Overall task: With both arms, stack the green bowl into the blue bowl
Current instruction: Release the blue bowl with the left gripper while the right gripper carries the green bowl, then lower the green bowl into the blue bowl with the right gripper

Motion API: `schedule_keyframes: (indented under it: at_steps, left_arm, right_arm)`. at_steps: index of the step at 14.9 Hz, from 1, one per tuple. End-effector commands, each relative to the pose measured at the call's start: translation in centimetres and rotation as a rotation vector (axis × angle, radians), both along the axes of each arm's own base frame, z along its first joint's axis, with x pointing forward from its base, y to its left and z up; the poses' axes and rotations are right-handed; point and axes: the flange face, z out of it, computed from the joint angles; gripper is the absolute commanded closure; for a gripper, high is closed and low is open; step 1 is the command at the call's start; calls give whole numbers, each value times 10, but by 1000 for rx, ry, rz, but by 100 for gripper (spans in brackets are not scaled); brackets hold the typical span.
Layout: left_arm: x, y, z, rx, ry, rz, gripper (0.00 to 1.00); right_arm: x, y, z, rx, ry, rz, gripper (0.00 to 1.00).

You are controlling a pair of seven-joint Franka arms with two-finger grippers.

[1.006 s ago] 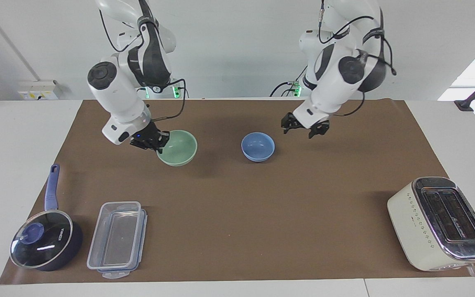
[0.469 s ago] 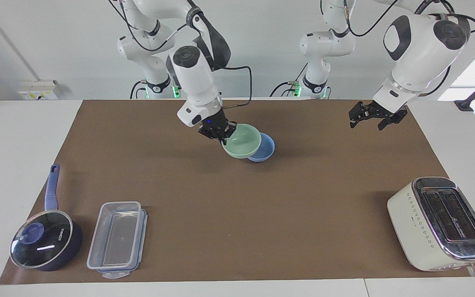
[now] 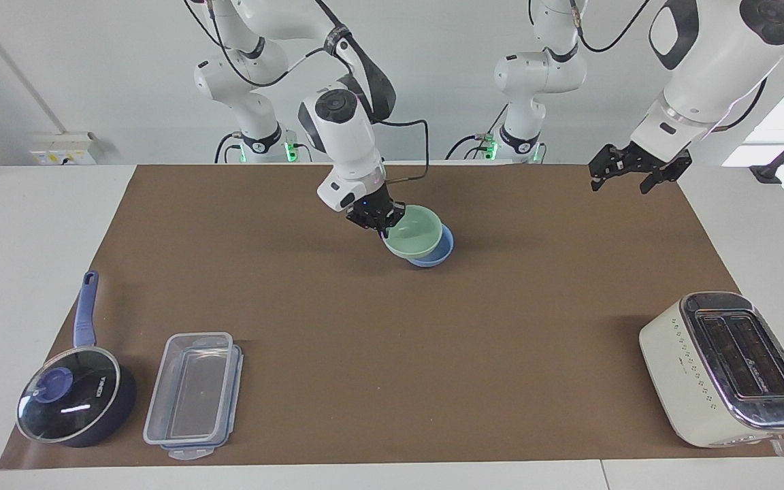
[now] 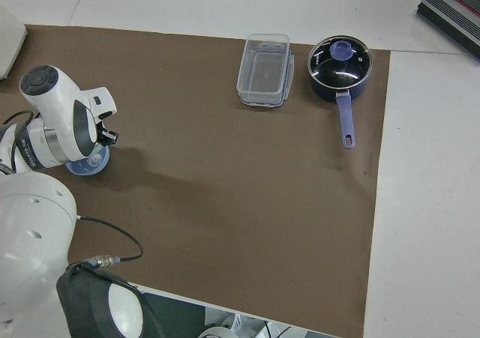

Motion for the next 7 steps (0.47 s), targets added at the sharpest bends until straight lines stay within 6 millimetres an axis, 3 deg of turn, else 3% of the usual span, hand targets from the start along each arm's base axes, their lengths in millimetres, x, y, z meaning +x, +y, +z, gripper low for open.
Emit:
schedule_keyframes:
  at_steps: [1, 7]
  left_arm:
    - [-10, 1, -5, 23, 12, 4, 0]
    - [-2, 4, -10, -36, -25, 24, 0]
  right_arm:
    - [-6, 12, -7, 18, 8, 3, 100]
    - [-18, 11, -14, 5, 25, 12, 100]
